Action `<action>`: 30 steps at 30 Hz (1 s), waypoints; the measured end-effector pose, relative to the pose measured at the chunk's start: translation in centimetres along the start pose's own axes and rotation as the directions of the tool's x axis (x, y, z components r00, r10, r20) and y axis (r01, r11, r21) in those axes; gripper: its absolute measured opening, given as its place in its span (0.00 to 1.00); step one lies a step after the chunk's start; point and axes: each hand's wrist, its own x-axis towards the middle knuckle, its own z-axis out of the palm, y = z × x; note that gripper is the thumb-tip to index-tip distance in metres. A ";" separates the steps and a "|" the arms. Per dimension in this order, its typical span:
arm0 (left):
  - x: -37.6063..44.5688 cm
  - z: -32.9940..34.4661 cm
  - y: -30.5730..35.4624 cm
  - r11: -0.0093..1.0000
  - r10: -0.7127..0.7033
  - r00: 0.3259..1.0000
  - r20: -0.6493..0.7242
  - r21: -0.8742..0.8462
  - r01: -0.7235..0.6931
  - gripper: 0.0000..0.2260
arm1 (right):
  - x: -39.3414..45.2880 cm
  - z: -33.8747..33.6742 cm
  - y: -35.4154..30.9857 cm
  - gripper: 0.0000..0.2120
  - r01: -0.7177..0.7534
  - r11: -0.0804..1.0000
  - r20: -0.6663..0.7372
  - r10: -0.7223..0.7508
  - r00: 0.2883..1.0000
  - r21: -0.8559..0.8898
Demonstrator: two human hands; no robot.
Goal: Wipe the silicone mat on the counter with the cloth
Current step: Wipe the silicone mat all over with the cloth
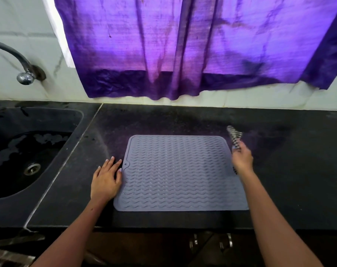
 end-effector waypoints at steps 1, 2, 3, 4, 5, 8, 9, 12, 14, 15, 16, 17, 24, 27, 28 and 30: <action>0.0 0.0 0.0 1.000 0.002 1.000 -0.002 -0.003 -0.002 0.31 | -0.5 0.9 0.3 0.22 0.101 0.990 0.041 -0.097 0.994 -0.100; 0.0 0.0 -0.1 1.000 0.005 1.000 -0.005 -0.008 -0.005 0.31 | -0.9 2.0 1.1 0.24 0.192 0.961 0.118 -0.172 0.978 -0.196; 0.0 0.0 -0.2 1.000 0.007 1.000 -0.007 -0.014 -0.007 0.30 | -1.6 3.0 1.7 0.27 0.285 0.903 0.216 -0.223 0.951 -0.322; 0.1 0.0 -0.2 1.000 0.004 1.000 -0.006 -0.022 -0.004 0.29 | -1.9 3.8 2.5 0.29 0.349 0.817 0.297 -0.229 0.927 -0.459; 0.1 0.0 -0.3 0.999 -0.003 1.000 -0.002 -0.032 0.003 0.27 | -2.0 4.3 3.3 0.31 0.393 0.732 0.334 -0.237 0.912 -0.557; 0.4 0.2 -0.4 0.998 -0.013 1.000 -0.009 -0.060 0.013 0.27 | -1.5 4.3 3.7 0.32 0.412 0.720 0.346 -0.249 0.905 -0.559; 0.4 0.2 -0.4 0.998 -0.008 1.000 -0.015 -0.056 0.007 0.29 | -1.3 4.1 3.7 0.32 0.418 0.737 0.357 -0.252 0.899 -0.532; 0.3 0.3 -0.4 0.999 0.000 1.000 -0.014 -0.041 -0.001 0.32 | -0.3 3.5 4.0 0.29 0.397 0.826 0.358 -0.258 0.897 -0.400; 0.3 0.3 -0.3 0.999 -0.002 1.000 -0.012 -0.052 0.001 0.33 | 0.1 3.1 3.4 0.24 0.273 0.928 0.321 -0.185 0.929 -0.255; 0.3 0.2 -0.3 0.998 -0.005 1.000 -0.010 -0.064 0.004 0.33 | 0.5 2.8 2.7 0.21 0.151 0.976 0.298 -0.099 0.949 -0.157; 0.3 0.1 -0.3 0.997 -0.005 1.000 -0.007 -0.075 0.004 0.33 | 1.0 2.5 1.9 0.18 0.005 1.000 0.282 -0.004 0.959 -0.003; 0.3 0.0 -0.4 0.996 -0.006 1.000 -0.002 -0.086 0.006 0.33 | 1.3 2.1 1.1 0.15 -0.142 0.974 0.286 0.088 0.954 0.176; 0.4 -0.1 -0.5 0.998 0.000 0.998 0.058 -0.062 0.004 0.36 | 2.3 2.4 -1.2 0.19 -0.036 0.997 -0.009 0.036 0.999 0.074; 0.3 0.0 -0.6 1.000 0.009 0.997 0.071 -0.022 -0.007 0.36 | 1.6 4.4 -0.1 0.24 0.179 0.945 0.177 -0.134 0.975 -0.274; 0.3 0.1 -0.5 1.000 0.010 0.998 0.066 -0.010 -0.010 0.36 | 1.3 5.1 0.6 0.25 0.250 0.876 0.257 -0.151 0.954 -0.413; 0.1 0.2 -0.4 1.000 0.012 0.999 0.047 0.007 -0.012 0.35 | 0.9 5.9 1.5 0.27 0.350 0.729 0.326 -0.182 0.928 -0.588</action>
